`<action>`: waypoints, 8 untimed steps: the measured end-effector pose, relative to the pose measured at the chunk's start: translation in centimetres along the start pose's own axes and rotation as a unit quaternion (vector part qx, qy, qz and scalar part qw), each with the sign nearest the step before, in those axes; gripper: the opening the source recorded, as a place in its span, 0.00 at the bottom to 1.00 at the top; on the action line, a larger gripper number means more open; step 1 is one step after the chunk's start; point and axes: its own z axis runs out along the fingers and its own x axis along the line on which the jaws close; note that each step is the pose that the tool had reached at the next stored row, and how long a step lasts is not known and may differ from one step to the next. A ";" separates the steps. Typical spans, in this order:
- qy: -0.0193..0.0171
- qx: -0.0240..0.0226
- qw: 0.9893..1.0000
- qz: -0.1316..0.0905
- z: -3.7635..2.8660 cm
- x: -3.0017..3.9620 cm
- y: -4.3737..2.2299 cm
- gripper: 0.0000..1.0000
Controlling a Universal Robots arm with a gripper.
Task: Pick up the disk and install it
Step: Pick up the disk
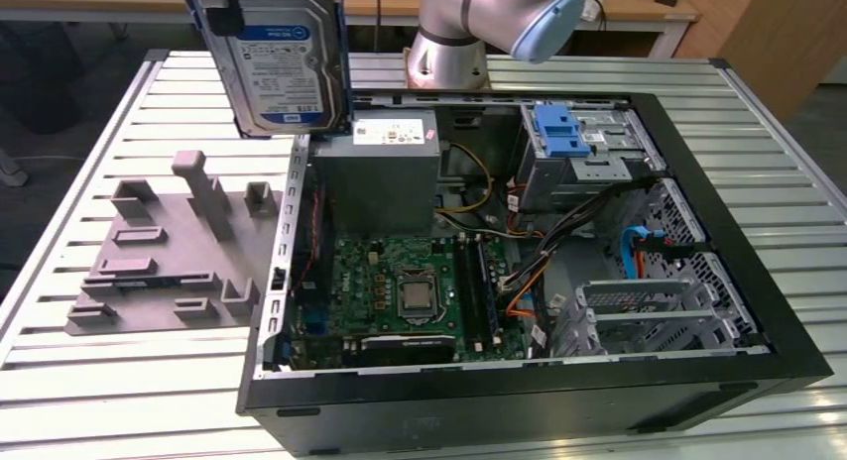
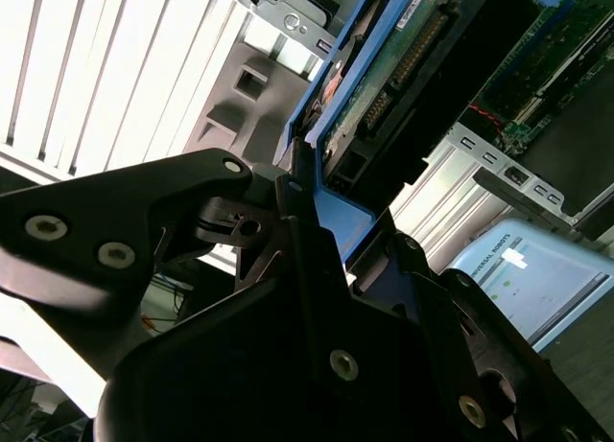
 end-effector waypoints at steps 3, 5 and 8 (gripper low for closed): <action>0.000 0.000 1.000 0.000 0.00 0.00 -0.14 0.36; 0.000 0.000 1.000 0.000 0.00 0.00 -0.23 0.36; 0.000 0.000 1.000 0.000 0.00 0.00 -0.42 0.36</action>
